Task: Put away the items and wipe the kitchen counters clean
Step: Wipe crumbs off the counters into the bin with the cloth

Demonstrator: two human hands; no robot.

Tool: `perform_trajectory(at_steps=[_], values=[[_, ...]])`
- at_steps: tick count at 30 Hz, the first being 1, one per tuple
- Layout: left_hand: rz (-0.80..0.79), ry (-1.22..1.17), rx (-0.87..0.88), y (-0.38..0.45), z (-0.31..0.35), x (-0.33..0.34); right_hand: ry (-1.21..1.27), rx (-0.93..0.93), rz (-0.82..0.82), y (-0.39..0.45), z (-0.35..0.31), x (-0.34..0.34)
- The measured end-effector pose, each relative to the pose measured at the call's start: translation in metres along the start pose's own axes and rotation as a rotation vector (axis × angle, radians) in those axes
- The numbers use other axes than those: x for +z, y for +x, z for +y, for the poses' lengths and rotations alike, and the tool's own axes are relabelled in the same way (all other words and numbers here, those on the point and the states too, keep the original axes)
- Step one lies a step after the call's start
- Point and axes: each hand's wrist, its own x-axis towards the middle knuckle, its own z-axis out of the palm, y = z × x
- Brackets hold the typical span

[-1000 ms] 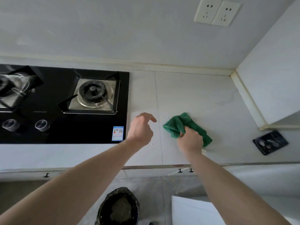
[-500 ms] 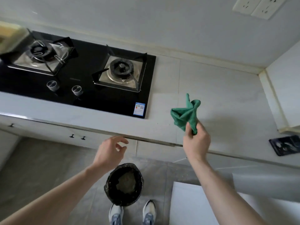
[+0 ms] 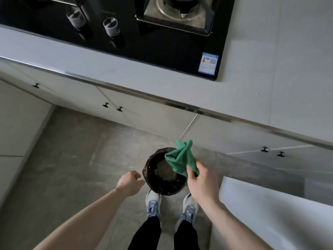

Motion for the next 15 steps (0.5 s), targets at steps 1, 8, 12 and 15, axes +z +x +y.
perform_trajectory(at_steps=[1,8,12,15], values=[[-0.019,-0.012,-0.025,0.017,-0.006,0.014,-0.058,0.040,-0.035,0.006,0.014,0.014],[-0.124,-0.101,-0.184,0.119,-0.021,0.094,-0.252,0.195,-0.154,0.052,0.100,0.093],[-0.127,-0.263,-0.246,0.161,-0.028,0.134,-0.266,0.204,-0.152,0.063,0.126,0.114],[-0.061,-0.360,-0.276,0.183,-0.030,0.156,-0.284,0.224,-0.175,0.069,0.143,0.119]])
